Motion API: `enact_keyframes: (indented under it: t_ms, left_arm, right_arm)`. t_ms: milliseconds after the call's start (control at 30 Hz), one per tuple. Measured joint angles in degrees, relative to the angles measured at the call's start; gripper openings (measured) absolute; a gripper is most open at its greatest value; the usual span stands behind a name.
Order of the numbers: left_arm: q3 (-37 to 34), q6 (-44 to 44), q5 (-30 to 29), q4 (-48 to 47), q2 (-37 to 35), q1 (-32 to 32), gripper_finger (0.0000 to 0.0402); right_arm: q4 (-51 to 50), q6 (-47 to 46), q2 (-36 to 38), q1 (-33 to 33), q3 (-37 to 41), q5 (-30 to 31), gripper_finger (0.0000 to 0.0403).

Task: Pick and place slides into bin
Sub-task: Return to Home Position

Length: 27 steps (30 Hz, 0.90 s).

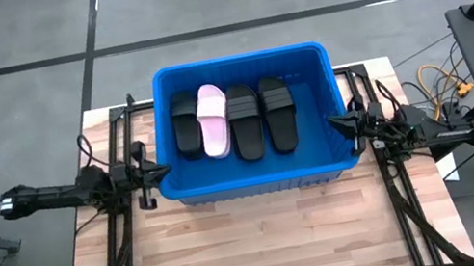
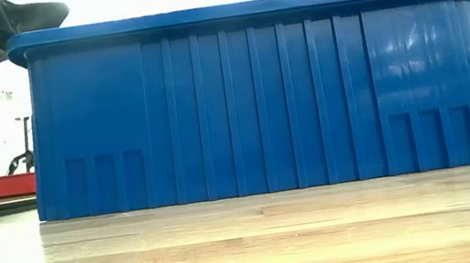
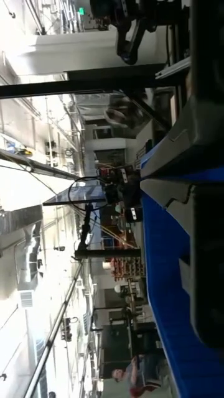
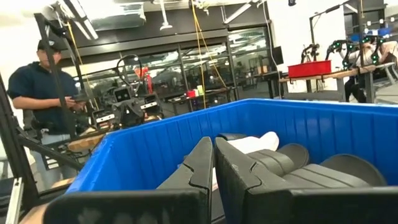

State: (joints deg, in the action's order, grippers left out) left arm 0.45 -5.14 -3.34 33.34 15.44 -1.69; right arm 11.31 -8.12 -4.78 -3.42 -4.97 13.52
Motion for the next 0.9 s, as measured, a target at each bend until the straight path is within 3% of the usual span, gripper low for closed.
enact_keyframes:
  t_ms: [400, 900]
  left_arm:
    - [-0.04, 3.27, -0.06, 0.13, 0.58, 0.0, 0.0]
    - [0.37, 3.27, -3.2, 0.2, -0.38, 0.07, 0.0]
  right_arm:
    - [-1.12, -5.58, -0.72, 0.04, 0.06, -8.14, 0.0008]
    - [-1.81, 3.22, -0.39, 0.04, 0.92, -11.4, 0.0008]
